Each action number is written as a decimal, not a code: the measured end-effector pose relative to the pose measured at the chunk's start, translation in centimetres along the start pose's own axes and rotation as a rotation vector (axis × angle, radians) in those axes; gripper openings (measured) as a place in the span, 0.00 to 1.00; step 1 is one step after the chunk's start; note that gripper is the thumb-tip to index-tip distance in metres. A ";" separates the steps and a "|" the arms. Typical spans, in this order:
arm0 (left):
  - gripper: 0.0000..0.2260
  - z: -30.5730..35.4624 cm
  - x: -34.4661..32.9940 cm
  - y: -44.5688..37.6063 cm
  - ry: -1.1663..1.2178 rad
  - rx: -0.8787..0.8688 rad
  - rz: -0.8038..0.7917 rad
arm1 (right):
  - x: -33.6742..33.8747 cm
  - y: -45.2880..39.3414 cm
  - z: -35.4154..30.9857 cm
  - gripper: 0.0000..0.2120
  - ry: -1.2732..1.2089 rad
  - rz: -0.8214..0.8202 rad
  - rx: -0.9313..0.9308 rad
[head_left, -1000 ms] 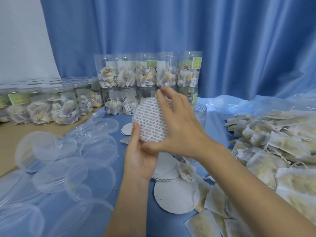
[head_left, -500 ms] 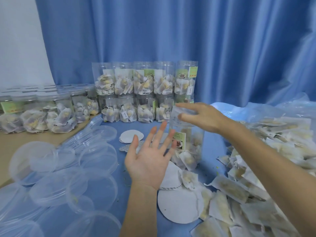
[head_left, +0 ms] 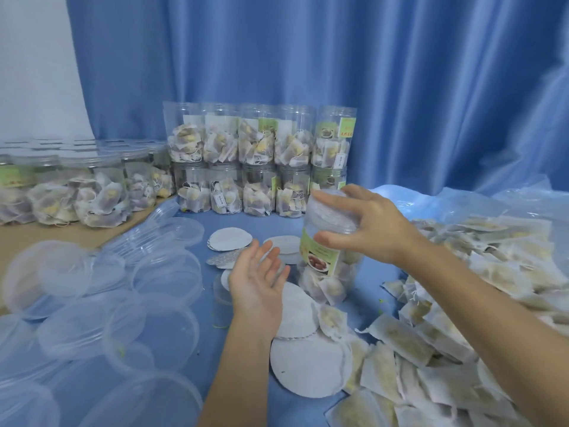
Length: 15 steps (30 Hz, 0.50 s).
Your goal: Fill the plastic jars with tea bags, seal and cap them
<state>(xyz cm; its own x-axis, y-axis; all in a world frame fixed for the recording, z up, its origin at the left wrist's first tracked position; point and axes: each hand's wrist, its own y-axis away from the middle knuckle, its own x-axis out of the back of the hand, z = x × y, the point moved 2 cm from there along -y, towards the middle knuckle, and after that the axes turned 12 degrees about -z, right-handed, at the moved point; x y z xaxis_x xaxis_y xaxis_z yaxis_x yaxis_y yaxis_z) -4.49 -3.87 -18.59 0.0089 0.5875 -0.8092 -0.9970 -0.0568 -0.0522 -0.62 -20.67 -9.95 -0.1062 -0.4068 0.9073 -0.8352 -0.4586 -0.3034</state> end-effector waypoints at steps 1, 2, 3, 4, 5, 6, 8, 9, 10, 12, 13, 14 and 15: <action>0.15 -0.1 -0.3 0.0 -0.045 -0.019 0.009 | 0.3 0.5 -0.1 0.31 0.005 0.028 0.024; 0.13 -0.2 -0.6 -0.1 -0.098 -0.030 0.004 | 0.8 1.0 -0.2 0.31 -0.015 0.074 0.046; 0.13 -0.4 -0.8 0.0 -0.149 -0.030 -0.017 | 1.6 1.5 -0.3 0.30 -0.070 0.141 0.072; 0.17 -0.5 -1.2 0.0 -0.197 -0.026 -0.056 | 2.4 1.9 -0.4 0.29 -0.175 0.217 0.102; 0.24 -0.6 -1.4 0.1 -0.231 -0.024 -0.114 | 3.1 2.4 -0.6 0.29 -0.318 0.278 0.134; 0.30 -0.6 -1.6 0.2 -0.237 -0.028 -0.179 | 3.5 2.7 -0.7 0.28 -0.473 0.306 0.163; 0.32 -0.2 -2.0 0.5 -0.223 -0.084 -0.284 | 3.4 3.0 -1.0 0.29 -0.689 0.298 0.185; 0.32 0.0 -2.0 0.6 -0.221 -0.111 -0.297 | 3.1 3.1 -1.1 0.30 -0.728 0.285 0.180; 0.31 0.2 -2.0 0.7 -0.222 -0.129 -0.289 | 2.8 3.3 -1.1 0.30 -0.731 0.266 0.174; 0.24 0.2 -1.7 0.7 -0.191 -0.165 -0.232 | 2.3 3.6 -1.0 0.31 -0.676 0.165 0.180; 0.18 0.3 -1.4 0.6 -0.155 -0.182 -0.182 | 2.1 3.7 -0.7 0.30 -0.672 0.084 0.185; 0.11 0.4 -1.1 0.4 -0.116 -0.195 -0.127 | 1.9 3.9 -0.5 0.29 -0.704 0.001 0.182; 0.07 0.7 -0.9 0.4 -0.094 -0.210 -0.086 | 1.8 4.1 -0.2 0.28 -0.744 -0.068 0.173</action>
<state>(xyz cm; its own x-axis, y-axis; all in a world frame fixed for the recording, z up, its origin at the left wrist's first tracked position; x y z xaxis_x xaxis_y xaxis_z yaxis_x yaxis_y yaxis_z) -4.92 -3.88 -17.45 0.0757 0.6695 -0.7390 -0.9550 -0.1644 -0.2467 -4.35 -23.13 -9.49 0.3844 -0.7698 0.5095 -0.7241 -0.5938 -0.3509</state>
